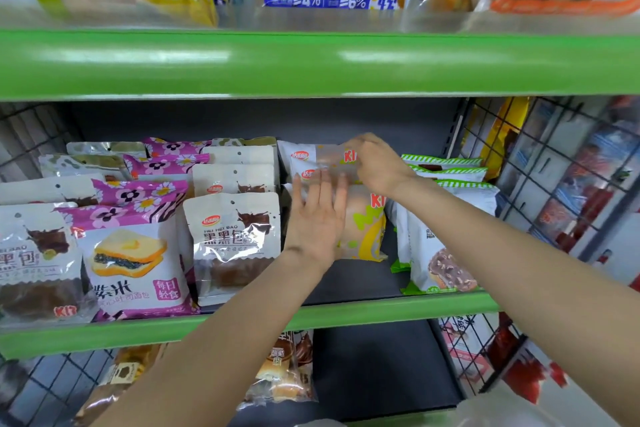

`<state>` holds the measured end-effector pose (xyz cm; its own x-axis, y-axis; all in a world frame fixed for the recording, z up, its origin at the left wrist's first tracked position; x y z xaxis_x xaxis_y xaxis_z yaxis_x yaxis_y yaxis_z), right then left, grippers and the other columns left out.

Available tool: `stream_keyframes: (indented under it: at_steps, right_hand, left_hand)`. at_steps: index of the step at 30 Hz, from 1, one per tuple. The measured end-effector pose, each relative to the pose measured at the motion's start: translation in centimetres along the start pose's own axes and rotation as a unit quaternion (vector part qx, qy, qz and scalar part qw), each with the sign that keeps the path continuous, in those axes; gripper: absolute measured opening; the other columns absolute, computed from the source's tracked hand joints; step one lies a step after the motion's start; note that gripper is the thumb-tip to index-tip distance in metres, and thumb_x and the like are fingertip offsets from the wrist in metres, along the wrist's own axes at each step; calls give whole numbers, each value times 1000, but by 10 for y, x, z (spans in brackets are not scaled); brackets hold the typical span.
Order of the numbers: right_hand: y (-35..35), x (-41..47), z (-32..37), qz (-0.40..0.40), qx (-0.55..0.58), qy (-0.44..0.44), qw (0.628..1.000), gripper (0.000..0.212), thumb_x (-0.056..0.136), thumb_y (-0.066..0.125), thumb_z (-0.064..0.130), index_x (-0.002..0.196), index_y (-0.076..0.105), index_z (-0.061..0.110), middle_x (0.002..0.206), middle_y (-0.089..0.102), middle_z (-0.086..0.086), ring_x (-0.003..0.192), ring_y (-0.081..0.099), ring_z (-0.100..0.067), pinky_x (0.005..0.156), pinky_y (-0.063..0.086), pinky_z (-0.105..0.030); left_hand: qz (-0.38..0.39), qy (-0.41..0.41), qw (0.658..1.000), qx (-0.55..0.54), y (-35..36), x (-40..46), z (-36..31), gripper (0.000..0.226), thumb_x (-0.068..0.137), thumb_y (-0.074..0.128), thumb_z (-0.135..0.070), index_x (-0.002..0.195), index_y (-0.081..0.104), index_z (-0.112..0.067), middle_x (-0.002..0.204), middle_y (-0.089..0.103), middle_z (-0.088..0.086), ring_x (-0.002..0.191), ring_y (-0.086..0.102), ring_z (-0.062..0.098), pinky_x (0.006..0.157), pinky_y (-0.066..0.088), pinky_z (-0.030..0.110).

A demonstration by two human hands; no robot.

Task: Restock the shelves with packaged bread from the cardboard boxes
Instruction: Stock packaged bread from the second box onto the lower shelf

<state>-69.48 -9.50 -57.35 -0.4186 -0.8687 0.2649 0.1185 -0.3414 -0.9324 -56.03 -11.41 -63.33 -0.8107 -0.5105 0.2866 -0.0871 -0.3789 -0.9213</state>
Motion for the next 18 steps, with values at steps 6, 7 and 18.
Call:
stream_keyframes:
  at_steps: [6,7,18]
  right_hand:
    - [-35,-37,-45,-67,0,72,995,44,89,43,1,131,52,11,135,46,-16,131,41,-29,111,32,-35]
    - [-41,-42,-55,-72,-5,96,993,42,91,43,3,131,52,10,135,46,-18,129,43,-30,110,32,-34]
    - [-63,-51,-109,91,-81,189,974,46,103,29,21,147,28,7,156,21,-11,143,20,-29,115,20,-35]
  left_hand:
    - [-19,47,993,-104,-17,-8,-22,112,75,56,-63,150,-7,-7,157,2,14,147,-3,28,113,-12,55]
    - [-29,58,989,-131,-23,-7,-28,104,79,54,-57,150,-3,-7,158,5,13,147,-1,26,114,-11,52]
    - [70,129,973,-176,-54,68,-74,124,63,55,-81,150,5,-9,159,4,5,147,5,22,119,-2,44]
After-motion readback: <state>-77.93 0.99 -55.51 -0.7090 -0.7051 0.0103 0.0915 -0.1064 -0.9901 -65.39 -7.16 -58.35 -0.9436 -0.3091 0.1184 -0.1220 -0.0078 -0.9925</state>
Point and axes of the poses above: each hand's wrist, its own x-axis towards the middle knuckle, its own y-axis out of the palm, z = x × y, the point moved 1 cm from there along x, towards the middle knuckle
